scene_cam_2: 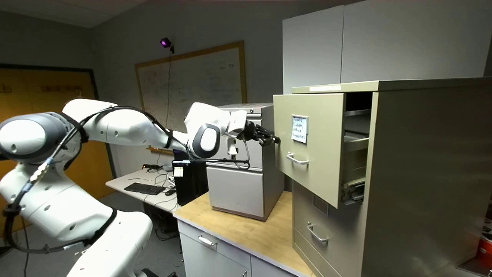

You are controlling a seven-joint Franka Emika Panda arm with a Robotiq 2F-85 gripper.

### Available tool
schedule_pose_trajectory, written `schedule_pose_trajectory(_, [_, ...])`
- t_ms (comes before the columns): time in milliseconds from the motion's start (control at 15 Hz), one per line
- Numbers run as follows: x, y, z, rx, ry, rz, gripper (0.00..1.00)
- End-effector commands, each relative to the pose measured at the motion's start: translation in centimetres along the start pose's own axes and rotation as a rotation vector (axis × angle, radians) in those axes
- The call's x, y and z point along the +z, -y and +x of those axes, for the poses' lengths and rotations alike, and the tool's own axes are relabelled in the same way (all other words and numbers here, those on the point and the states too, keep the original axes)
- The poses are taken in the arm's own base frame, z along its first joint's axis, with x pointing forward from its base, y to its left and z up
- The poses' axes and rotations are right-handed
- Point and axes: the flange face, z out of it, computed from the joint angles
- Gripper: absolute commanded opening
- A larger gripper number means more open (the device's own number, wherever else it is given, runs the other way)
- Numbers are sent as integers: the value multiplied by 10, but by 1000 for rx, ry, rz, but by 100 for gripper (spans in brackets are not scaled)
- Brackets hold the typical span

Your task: Close the top drawer of the file cabinet

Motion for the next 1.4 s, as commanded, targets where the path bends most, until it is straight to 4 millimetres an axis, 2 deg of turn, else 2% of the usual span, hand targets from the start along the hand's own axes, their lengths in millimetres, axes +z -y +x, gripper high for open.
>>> schedule_pose_trajectory(0, [48, 22, 11, -17, 83, 14, 0])
schedule_pose_trajectory(533, [92, 34, 16, -46, 175, -20, 0])
schedule_pose_trajectory(1000, [136, 29, 12, -66, 251, -58, 0])
schedule_pose_trajectory(1333, [165, 24, 1, -72, 326, -79, 0])
